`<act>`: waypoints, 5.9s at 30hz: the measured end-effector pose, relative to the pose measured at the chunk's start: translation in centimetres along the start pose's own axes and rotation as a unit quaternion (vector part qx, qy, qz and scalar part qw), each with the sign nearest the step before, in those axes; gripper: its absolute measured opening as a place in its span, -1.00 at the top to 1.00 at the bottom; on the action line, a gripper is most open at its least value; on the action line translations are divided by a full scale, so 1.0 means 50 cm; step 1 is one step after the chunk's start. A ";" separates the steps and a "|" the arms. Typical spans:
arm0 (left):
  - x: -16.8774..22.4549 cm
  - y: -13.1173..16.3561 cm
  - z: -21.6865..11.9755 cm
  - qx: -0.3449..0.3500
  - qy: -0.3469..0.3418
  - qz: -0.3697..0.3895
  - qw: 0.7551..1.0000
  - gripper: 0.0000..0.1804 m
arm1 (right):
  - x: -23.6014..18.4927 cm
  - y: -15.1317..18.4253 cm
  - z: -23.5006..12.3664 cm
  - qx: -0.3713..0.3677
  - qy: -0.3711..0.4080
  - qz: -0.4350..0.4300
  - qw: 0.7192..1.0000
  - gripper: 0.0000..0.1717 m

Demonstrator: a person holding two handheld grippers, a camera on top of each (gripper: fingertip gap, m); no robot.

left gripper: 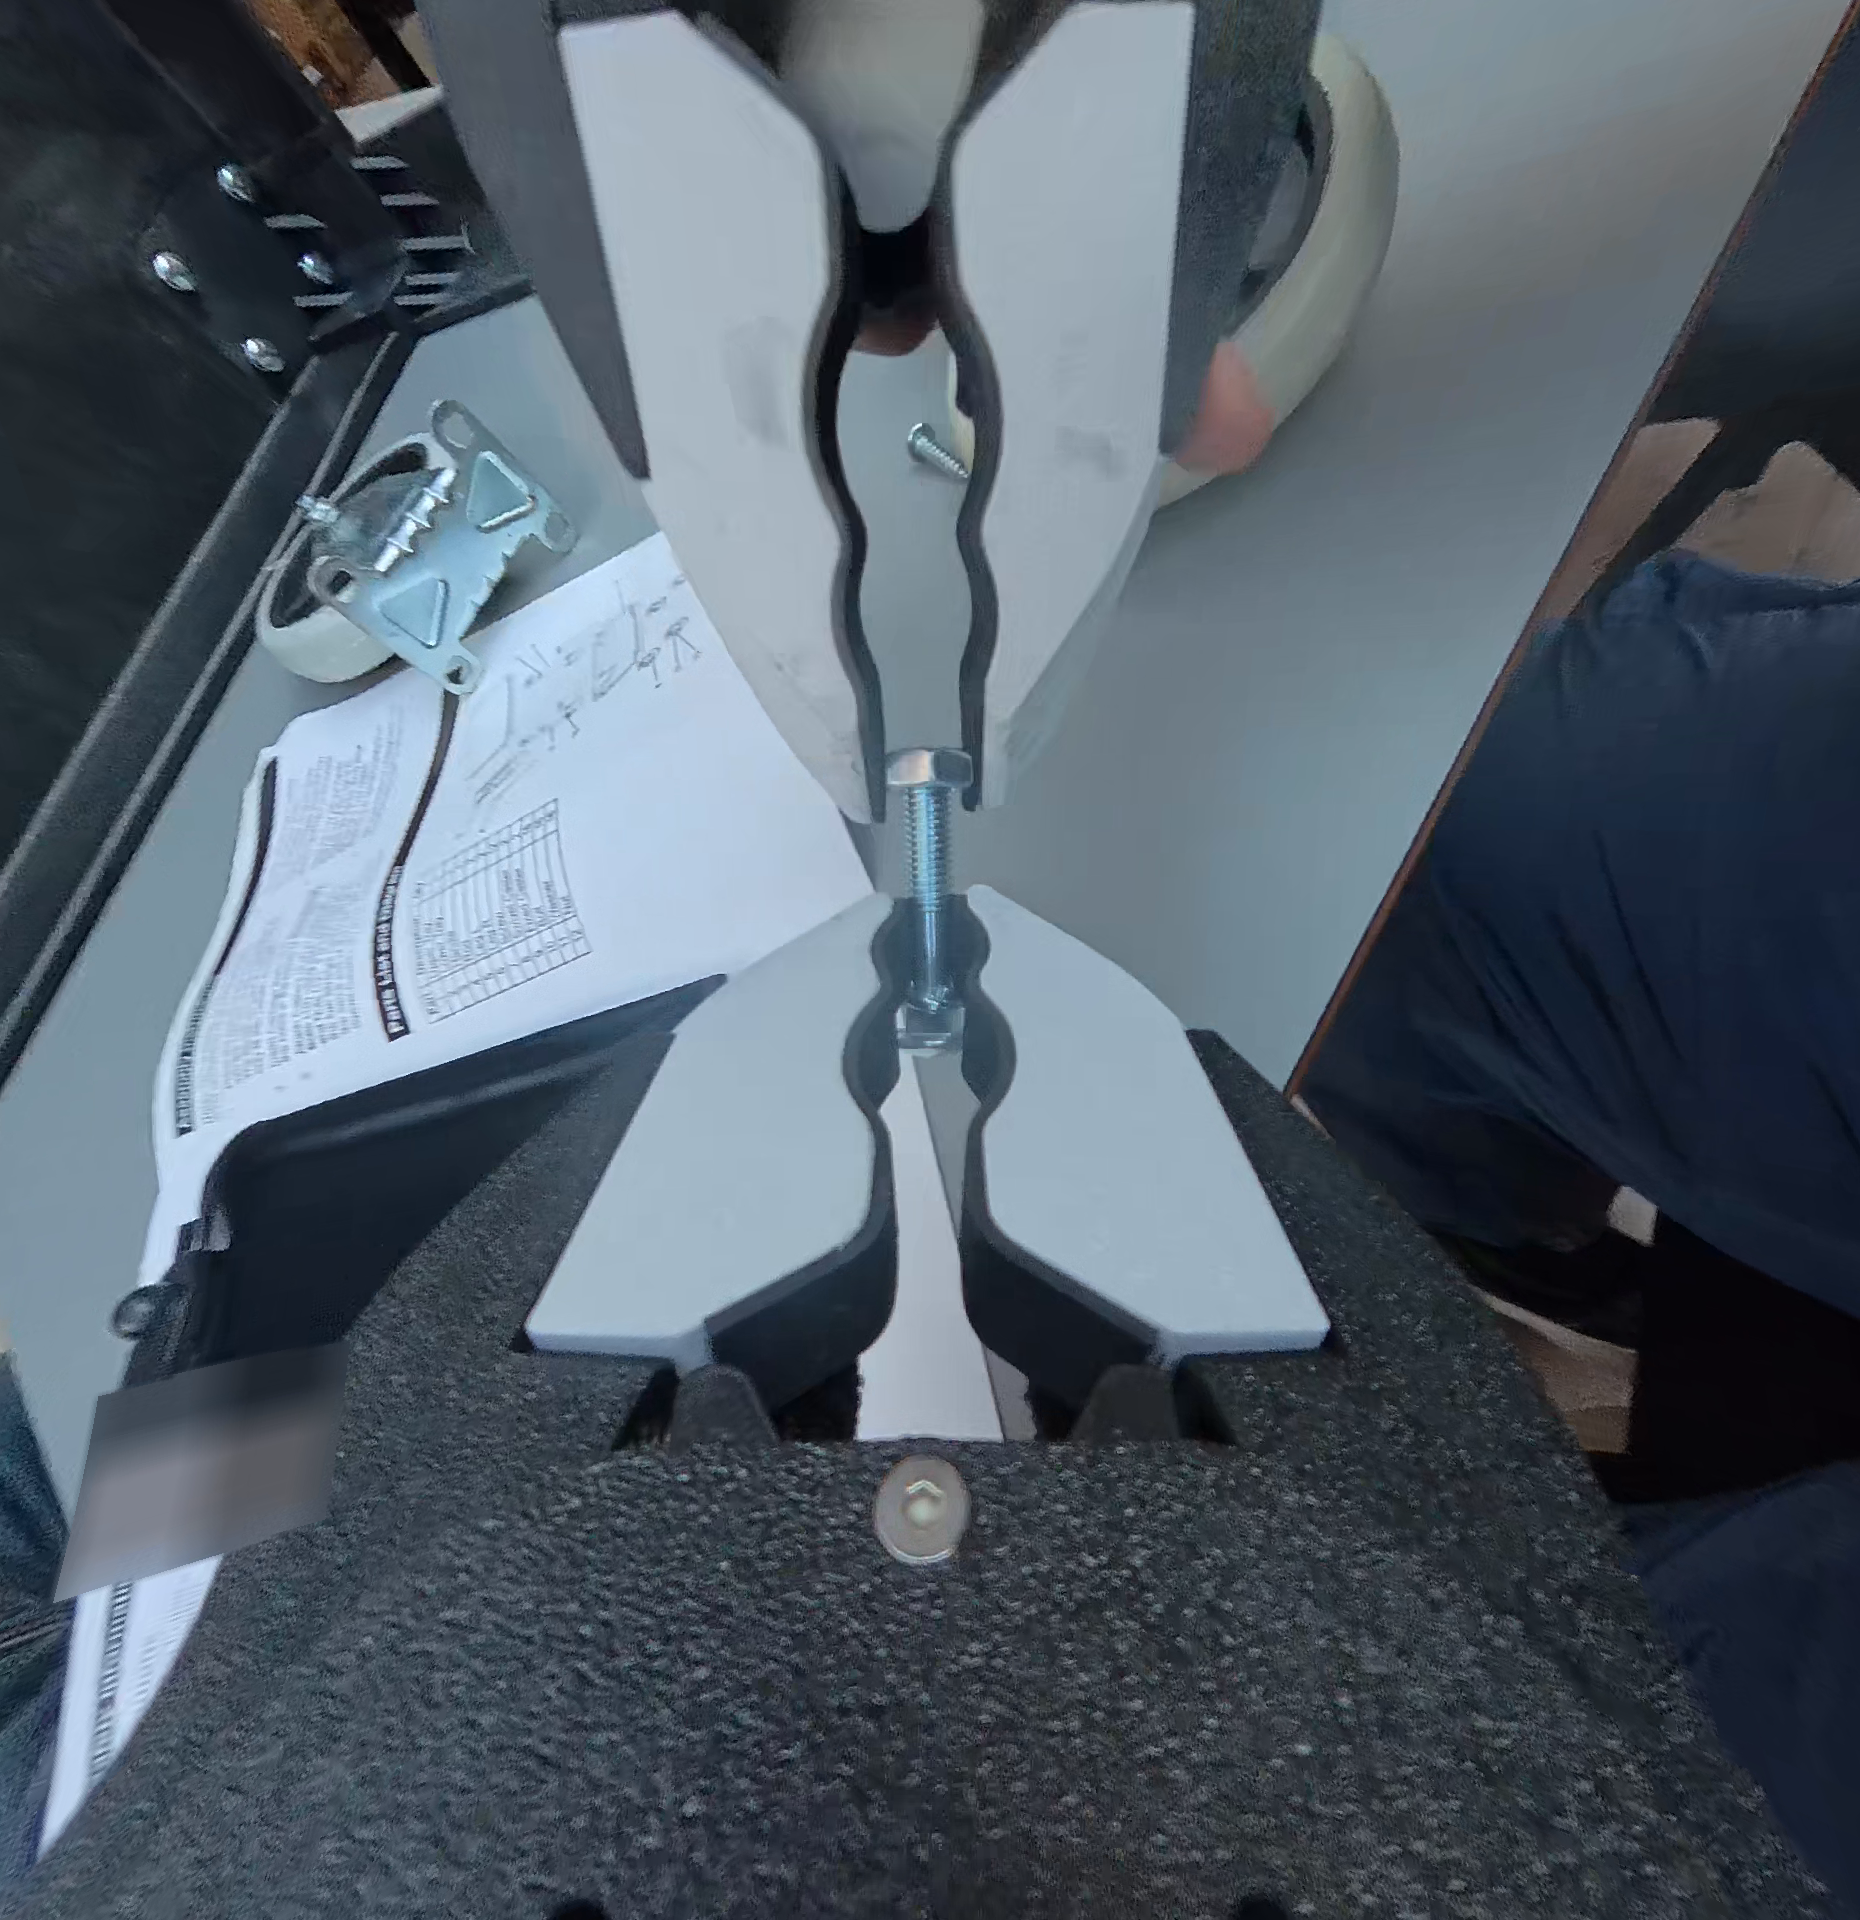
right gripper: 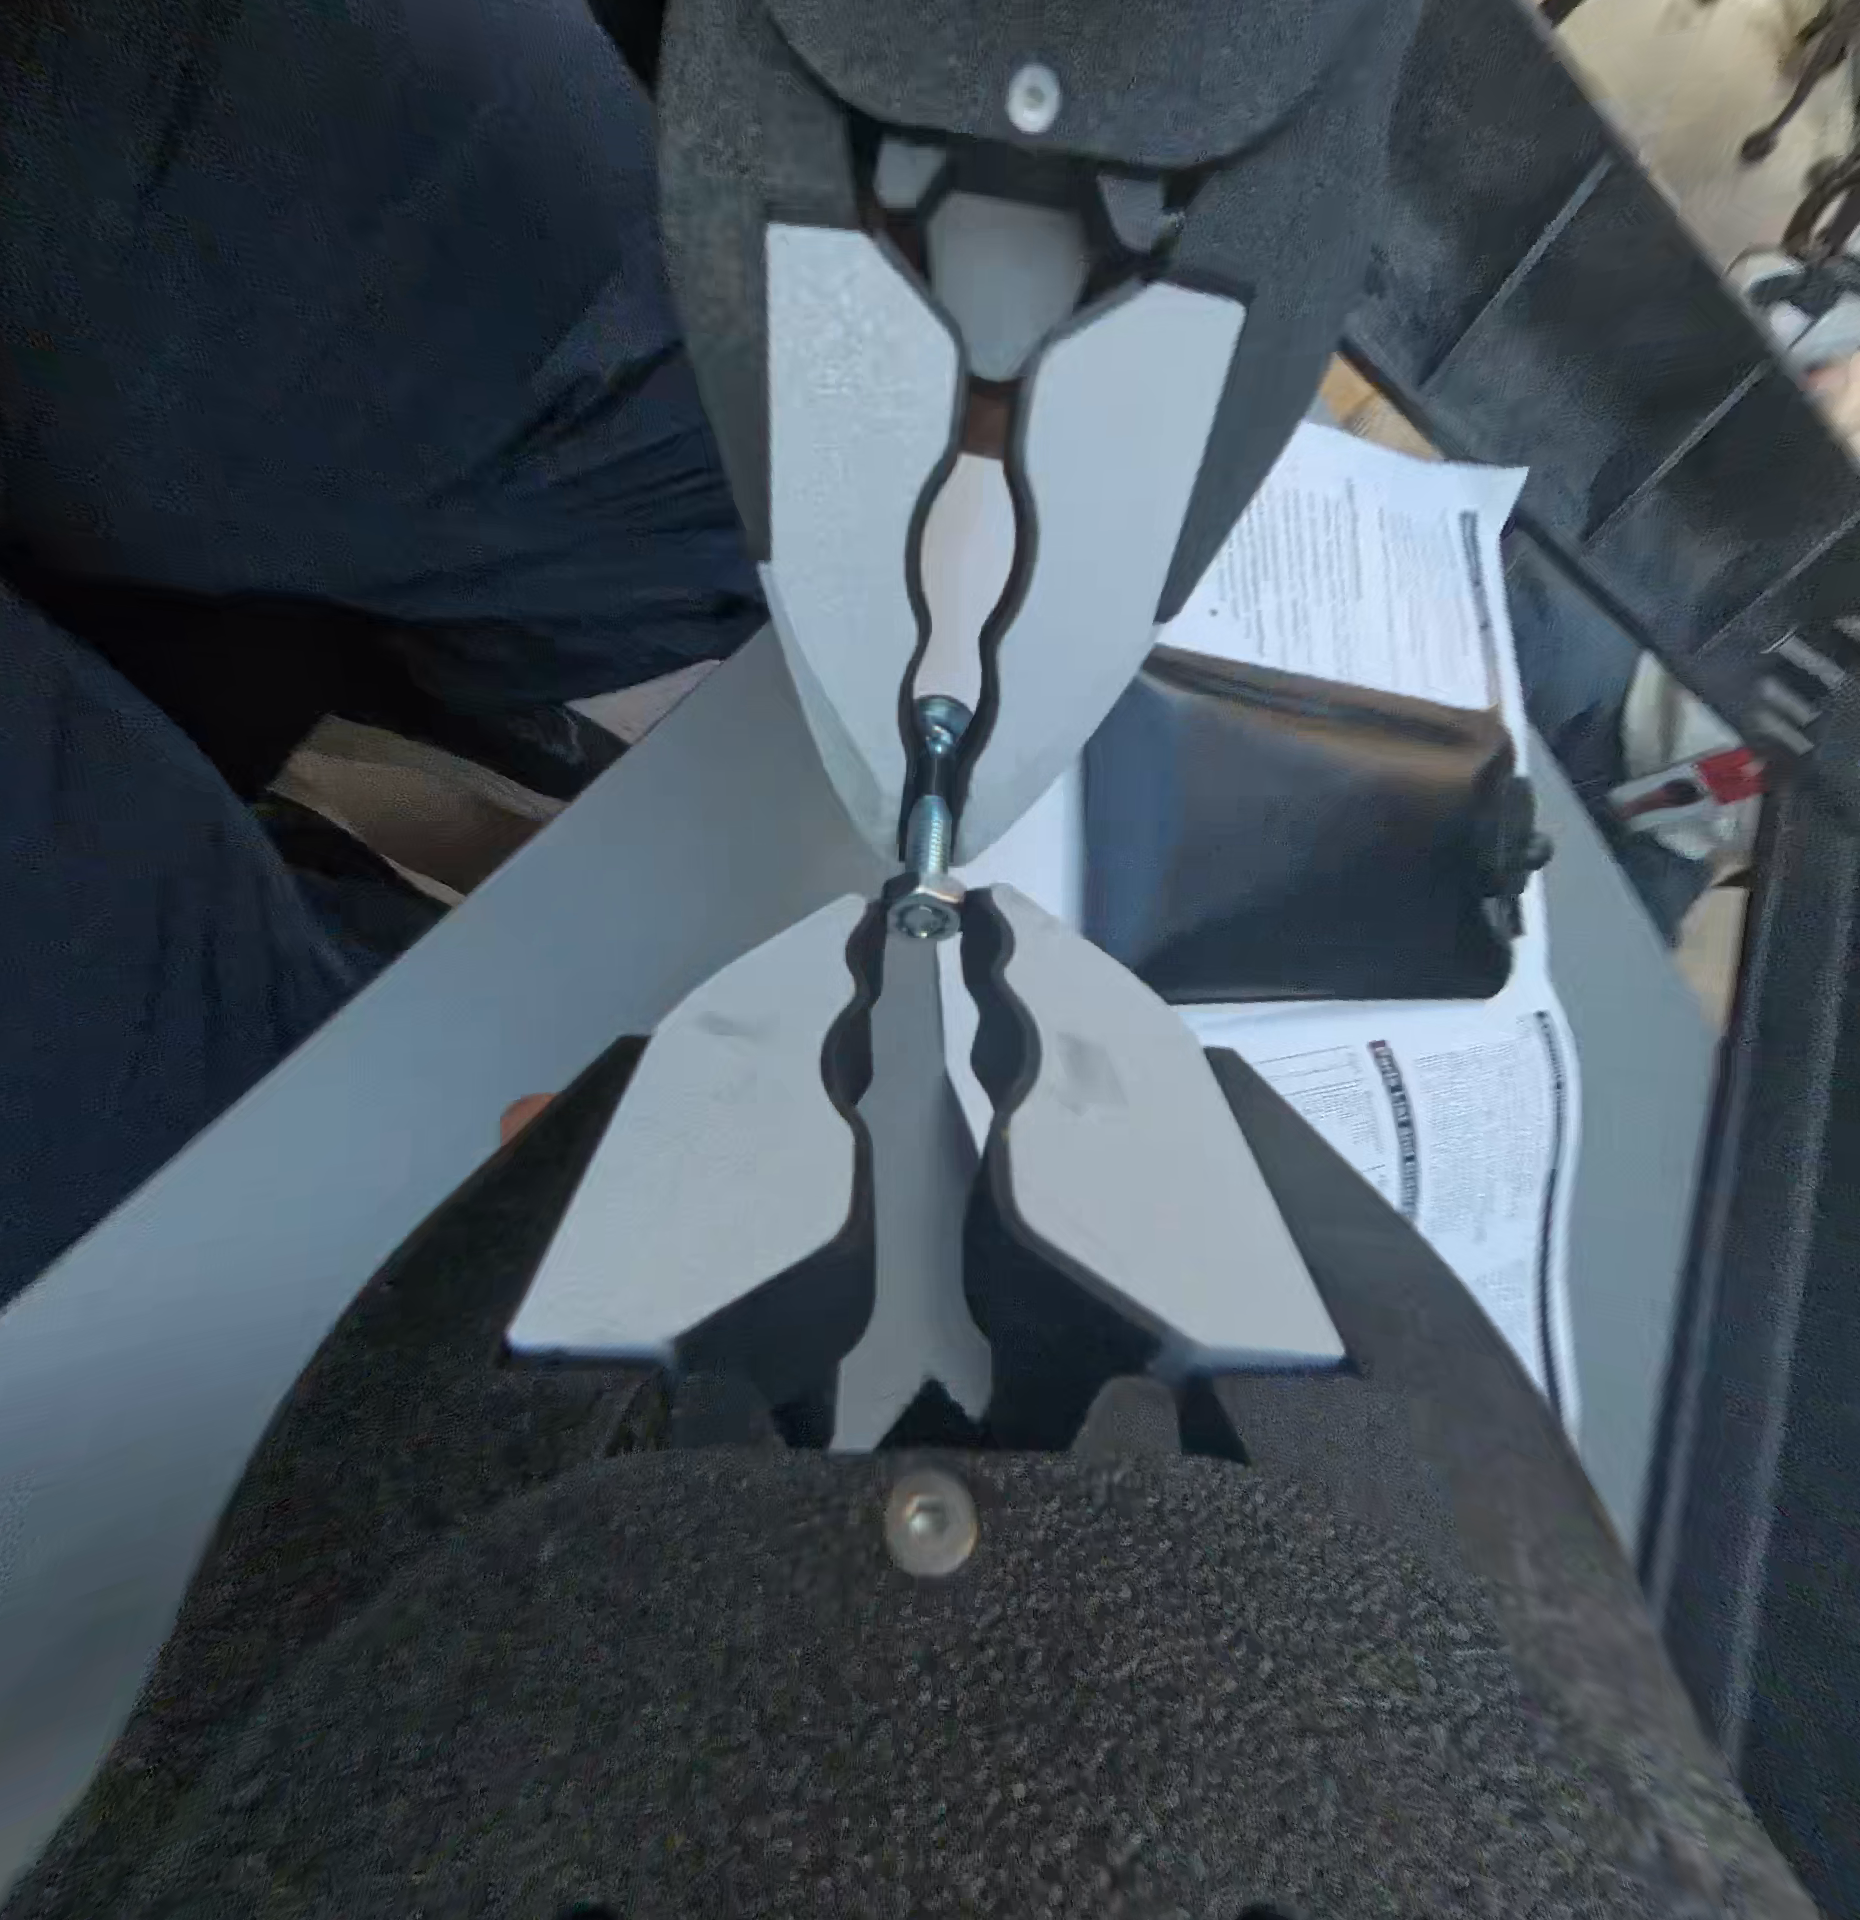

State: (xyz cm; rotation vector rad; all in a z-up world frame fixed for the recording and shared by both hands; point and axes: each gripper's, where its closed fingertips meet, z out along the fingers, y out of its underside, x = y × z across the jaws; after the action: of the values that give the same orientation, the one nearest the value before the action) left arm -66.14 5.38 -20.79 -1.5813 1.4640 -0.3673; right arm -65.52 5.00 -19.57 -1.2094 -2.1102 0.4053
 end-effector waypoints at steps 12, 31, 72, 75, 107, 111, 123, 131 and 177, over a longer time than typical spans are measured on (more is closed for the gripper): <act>-0.022 -0.003 0.002 0.002 -0.067 0.039 0.997 0.93 | 0.008 -0.010 -0.006 0.047 -0.051 0.236 0.969 0.83; -0.011 -0.006 0.008 0.007 -0.051 0.030 0.998 0.93 | 0.002 -0.004 -0.012 0.031 -0.014 0.146 0.989 0.83; -0.009 -0.006 -0.012 0.047 0.032 -0.068 0.996 0.93 | 0.021 -0.001 -0.024 0.009 0.105 -0.072 0.992 0.41; -0.016 -0.004 -0.008 0.027 -0.002 -0.025 0.999 0.93 | 0.028 -0.008 -0.024 0.037 0.063 0.074 0.995 0.37; 0.003 -0.014 -0.007 0.029 0.024 -0.040 0.999 0.93 | 0.012 -0.001 -0.016 -0.031 0.131 -0.094 0.986 0.46; 0.001 -0.017 -0.001 0.019 -0.007 0.004 1.000 0.93 | 0.015 -0.016 -0.024 0.027 0.054 0.130 0.990 0.48; 0.007 -0.020 -0.004 0.040 0.034 -0.065 0.997 0.93 | 0.006 -0.021 -0.025 -0.031 0.153 -0.177 0.972 0.66; 0.017 -0.025 0.000 0.037 0.024 -0.013 0.999 0.93 | -0.018 -0.012 -0.020 0.009 -0.006 0.109 0.994 0.82; 0.027 -0.017 0.004 0.045 0.074 -0.093 0.992 0.93 | 0.000 0.022 -0.003 -0.076 0.143 -0.149 0.975 0.65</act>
State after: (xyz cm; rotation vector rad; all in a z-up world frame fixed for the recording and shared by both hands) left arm -65.12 4.12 -20.76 -1.6515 1.3930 -0.6620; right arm -64.70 5.59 -20.06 -0.9450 -2.0505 -0.0647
